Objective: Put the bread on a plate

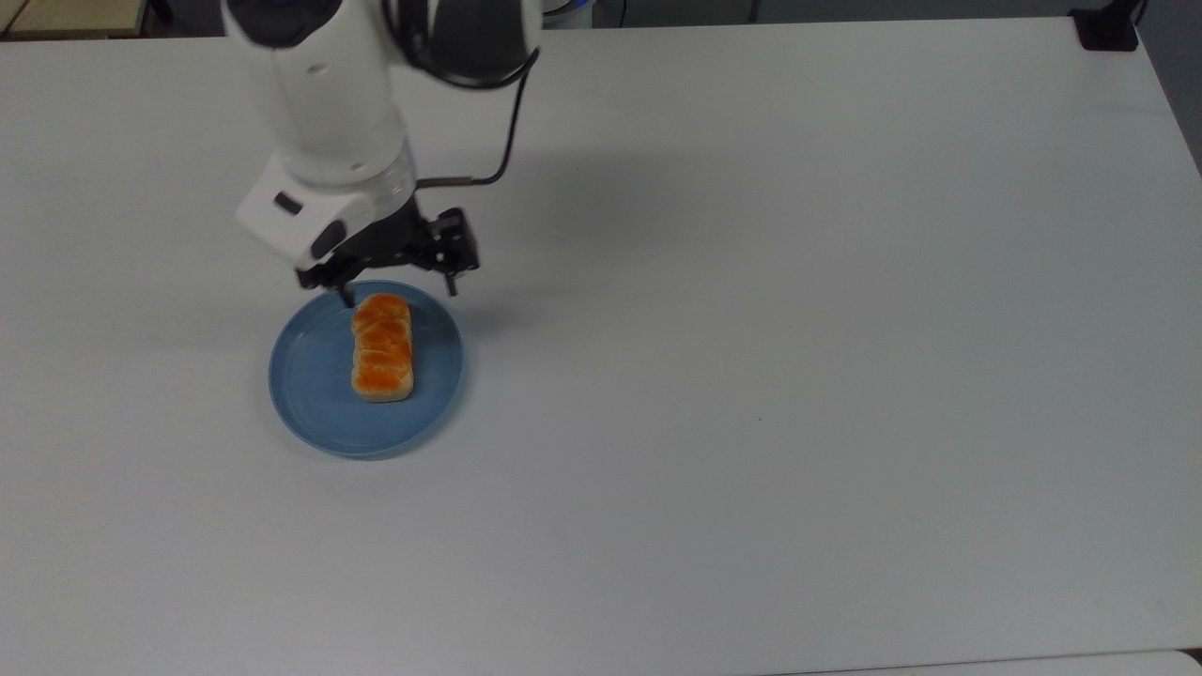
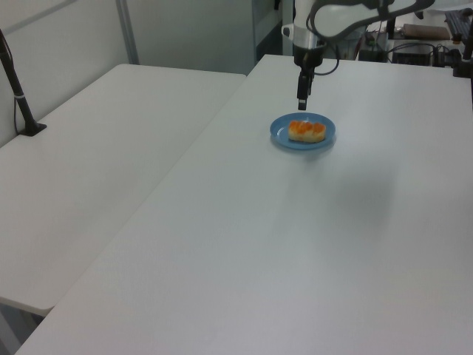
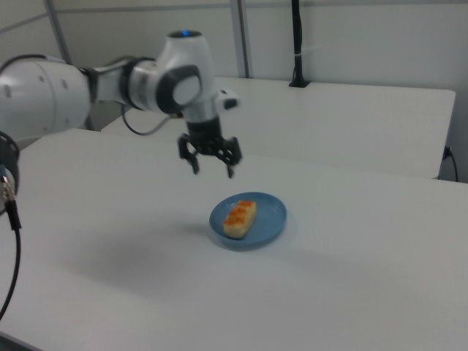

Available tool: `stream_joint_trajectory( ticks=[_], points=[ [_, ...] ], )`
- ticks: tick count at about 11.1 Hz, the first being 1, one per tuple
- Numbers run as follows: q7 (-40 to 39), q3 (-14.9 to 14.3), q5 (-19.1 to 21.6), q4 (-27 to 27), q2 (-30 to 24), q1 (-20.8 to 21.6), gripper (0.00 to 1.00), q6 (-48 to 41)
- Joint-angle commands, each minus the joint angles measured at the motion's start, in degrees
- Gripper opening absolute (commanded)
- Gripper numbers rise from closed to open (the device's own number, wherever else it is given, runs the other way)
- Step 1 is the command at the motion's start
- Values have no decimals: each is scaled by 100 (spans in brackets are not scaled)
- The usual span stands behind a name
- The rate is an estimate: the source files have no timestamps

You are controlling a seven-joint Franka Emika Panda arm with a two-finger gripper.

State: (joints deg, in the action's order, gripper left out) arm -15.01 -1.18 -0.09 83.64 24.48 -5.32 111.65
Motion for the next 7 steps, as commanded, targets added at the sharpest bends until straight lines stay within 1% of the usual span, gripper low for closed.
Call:
stream_joint_trajectory(
  ticks=[1,2,3,4,5,7],
  points=[
    [1200,-49,36,232,-995,680,100,-914],
    [1246,-67,36,284,-1337,916,100,-1274],
    [1638,-93,36,337,-1654,1014,100,-1495],
    [1990,-85,1,355,-1840,1033,100,-1689],
    [2019,-76,-34,355,-1955,1050,100,-1873],
    [2020,-93,-26,355,-2131,1007,100,-1937]
  ],
)
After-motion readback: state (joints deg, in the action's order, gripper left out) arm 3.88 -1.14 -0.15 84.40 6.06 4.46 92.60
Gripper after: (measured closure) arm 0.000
